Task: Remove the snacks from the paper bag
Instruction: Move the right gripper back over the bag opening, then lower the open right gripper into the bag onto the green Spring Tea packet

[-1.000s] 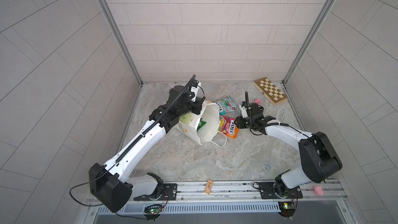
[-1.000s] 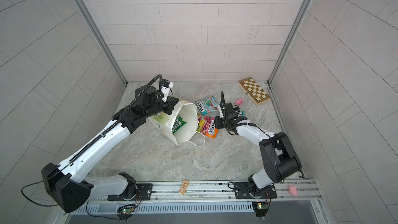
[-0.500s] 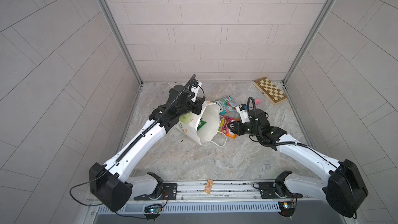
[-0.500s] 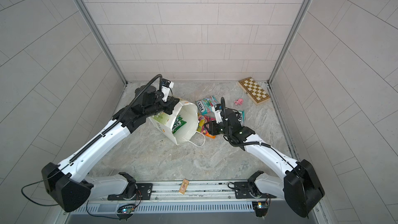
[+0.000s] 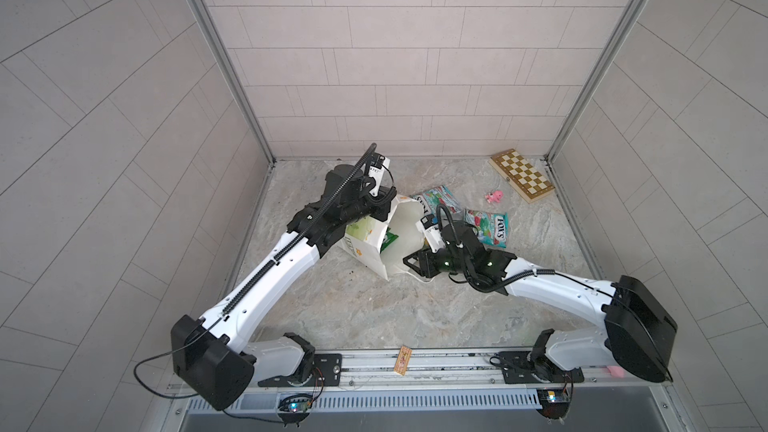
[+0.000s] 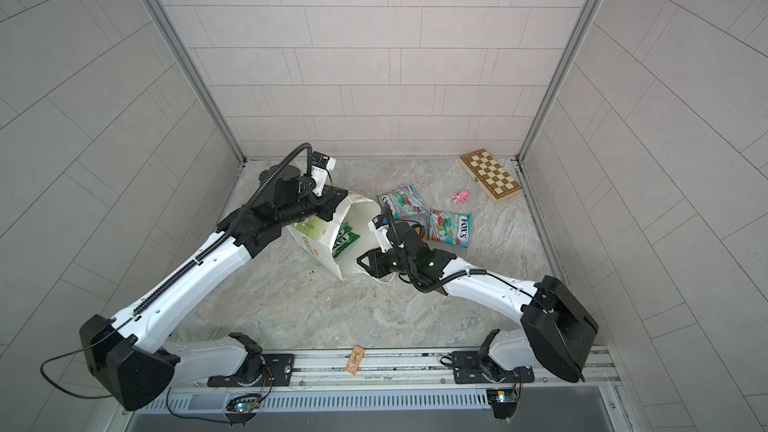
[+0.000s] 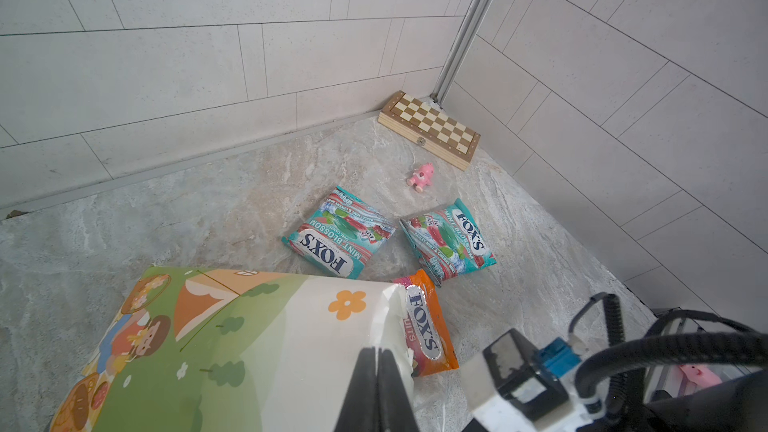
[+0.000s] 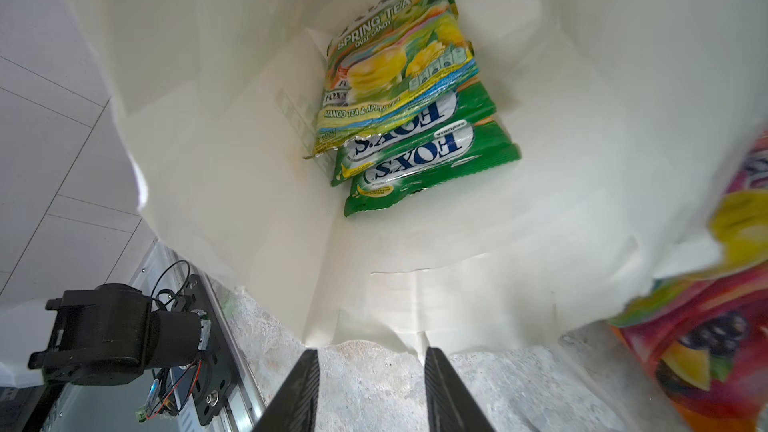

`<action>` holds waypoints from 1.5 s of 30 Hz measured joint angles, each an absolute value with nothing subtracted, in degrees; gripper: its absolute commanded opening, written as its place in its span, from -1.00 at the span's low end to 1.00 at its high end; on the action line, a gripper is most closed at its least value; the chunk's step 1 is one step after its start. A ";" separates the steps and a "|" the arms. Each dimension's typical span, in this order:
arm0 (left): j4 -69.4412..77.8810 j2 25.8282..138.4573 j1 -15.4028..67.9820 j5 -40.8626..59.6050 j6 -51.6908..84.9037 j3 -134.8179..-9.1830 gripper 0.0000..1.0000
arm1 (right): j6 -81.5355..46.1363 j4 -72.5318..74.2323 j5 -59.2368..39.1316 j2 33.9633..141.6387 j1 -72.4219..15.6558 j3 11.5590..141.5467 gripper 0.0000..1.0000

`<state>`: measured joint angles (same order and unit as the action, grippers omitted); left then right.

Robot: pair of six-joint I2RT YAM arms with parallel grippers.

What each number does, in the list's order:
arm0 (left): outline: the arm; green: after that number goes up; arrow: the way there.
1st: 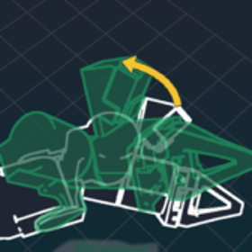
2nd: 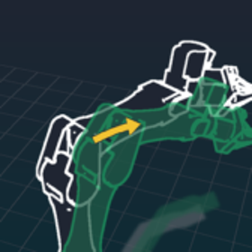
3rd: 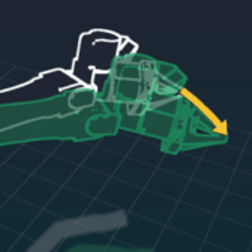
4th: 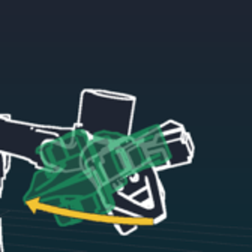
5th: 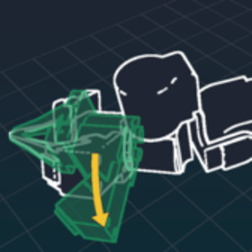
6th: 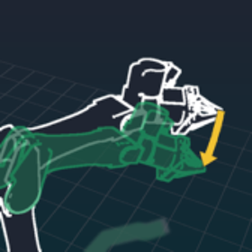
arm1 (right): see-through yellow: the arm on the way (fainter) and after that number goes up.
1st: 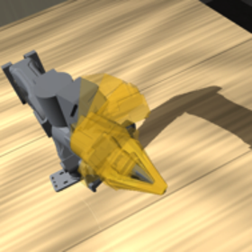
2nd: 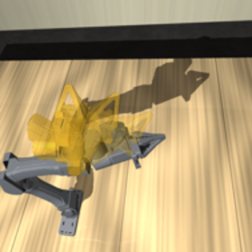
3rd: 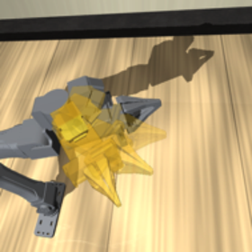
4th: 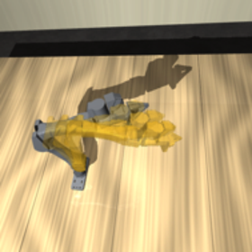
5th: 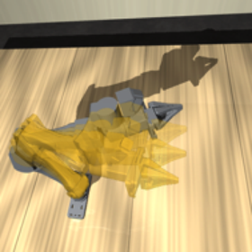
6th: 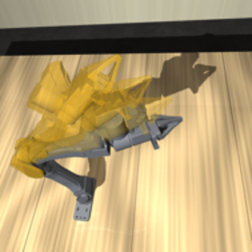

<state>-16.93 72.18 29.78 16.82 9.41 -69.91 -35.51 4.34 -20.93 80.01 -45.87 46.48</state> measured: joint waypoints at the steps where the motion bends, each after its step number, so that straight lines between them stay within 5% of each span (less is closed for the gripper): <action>1: -16.88 72.14 29.78 16.88 9.39 -69.87 -1.00 | -35.81 4.71 -20.95 81.32 -46.17 47.27 -0.18; 17: -15.81 71.64 29.78 17.45 9.39 -69.47 -1.00 | -44.80 10.94 -15.53 97.86 -47.70 58.08 -0.28; 45: -15.18 70.89 29.78 20.91 8.01 -68.42 -1.00 | -61.93 20.01 -5.98 110.08 -47.83 65.49 -0.26</action>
<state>-15.18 70.89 29.78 20.91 8.01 -68.42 -61.93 20.01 -5.98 110.08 -47.83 65.49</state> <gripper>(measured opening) 0.058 0.366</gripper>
